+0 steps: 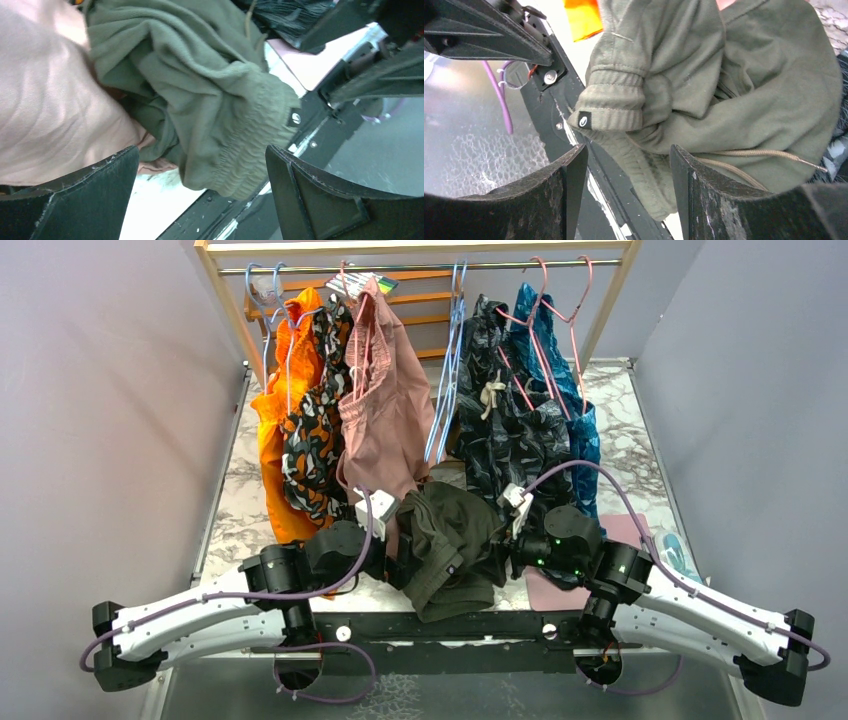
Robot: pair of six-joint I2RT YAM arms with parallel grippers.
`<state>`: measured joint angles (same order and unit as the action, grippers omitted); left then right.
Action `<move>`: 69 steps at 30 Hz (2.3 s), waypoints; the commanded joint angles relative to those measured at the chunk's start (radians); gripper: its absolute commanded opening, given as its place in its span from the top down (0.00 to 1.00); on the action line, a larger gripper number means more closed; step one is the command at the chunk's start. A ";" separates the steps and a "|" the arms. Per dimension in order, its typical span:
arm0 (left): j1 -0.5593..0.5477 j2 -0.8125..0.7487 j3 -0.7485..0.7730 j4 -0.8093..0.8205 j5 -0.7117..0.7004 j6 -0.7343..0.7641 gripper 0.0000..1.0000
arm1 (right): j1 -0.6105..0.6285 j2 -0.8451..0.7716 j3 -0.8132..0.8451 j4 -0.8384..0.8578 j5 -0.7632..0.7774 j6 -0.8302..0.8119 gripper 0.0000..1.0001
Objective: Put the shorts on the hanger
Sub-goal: Adjust the shorts at the center of the board.
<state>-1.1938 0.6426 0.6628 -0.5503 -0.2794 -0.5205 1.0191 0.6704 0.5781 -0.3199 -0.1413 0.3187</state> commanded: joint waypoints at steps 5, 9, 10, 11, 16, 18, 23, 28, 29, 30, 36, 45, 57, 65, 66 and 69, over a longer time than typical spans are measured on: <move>-0.006 0.064 0.080 0.084 0.195 0.134 0.01 | 0.002 0.028 -0.009 0.079 -0.125 -0.047 0.38; -0.006 0.111 0.086 0.089 0.175 0.142 0.01 | 0.003 0.067 -0.004 0.105 -0.114 -0.058 0.38; -0.006 0.117 0.086 0.089 0.164 0.140 0.01 | 0.002 0.074 0.000 0.107 -0.106 -0.062 0.38; -0.006 0.121 0.084 0.090 0.152 0.138 0.01 | 0.002 0.082 0.002 0.110 -0.101 -0.067 0.38; -0.006 0.133 0.085 0.100 0.140 0.132 0.02 | 0.002 0.140 0.008 0.147 -0.099 -0.079 0.38; -0.007 0.142 0.089 0.102 0.148 0.130 0.02 | 0.002 0.164 0.012 0.172 -0.103 -0.082 0.39; -0.007 0.154 0.082 0.104 0.169 0.117 0.03 | 0.002 0.201 0.019 0.215 -0.103 -0.079 0.46; -0.007 0.146 0.065 0.109 0.172 0.103 0.04 | 0.002 0.173 0.016 0.226 -0.091 -0.075 0.62; -0.007 0.147 0.060 0.113 0.174 0.102 0.04 | 0.002 0.162 0.014 0.227 -0.088 -0.073 0.65; -0.007 0.149 0.057 0.118 0.175 0.102 0.05 | 0.002 0.151 0.012 0.228 -0.085 -0.070 0.68; -0.006 0.206 0.068 0.140 0.174 0.113 0.05 | 0.002 0.128 0.006 0.247 -0.093 -0.062 0.82; -0.007 0.284 0.101 0.155 0.155 0.146 0.04 | 0.002 0.117 0.018 0.259 -0.118 -0.051 0.84; -0.007 0.237 0.103 0.112 0.039 0.161 0.61 | 0.002 -0.010 0.064 0.045 -0.097 -0.078 0.58; -0.007 0.061 0.157 0.086 0.005 0.211 0.98 | 0.002 -0.064 0.096 -0.001 -0.133 -0.127 0.54; -0.007 0.057 0.164 0.086 0.009 0.222 1.00 | 0.002 -0.062 0.111 0.000 -0.137 -0.143 0.54; -0.007 0.065 0.184 0.085 0.037 0.246 1.00 | 0.002 -0.033 0.160 0.008 -0.142 -0.208 0.53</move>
<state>-1.1980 0.7086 0.8032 -0.4755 -0.2405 -0.3260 1.0195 0.6216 0.6552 -0.3096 -0.2512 0.2039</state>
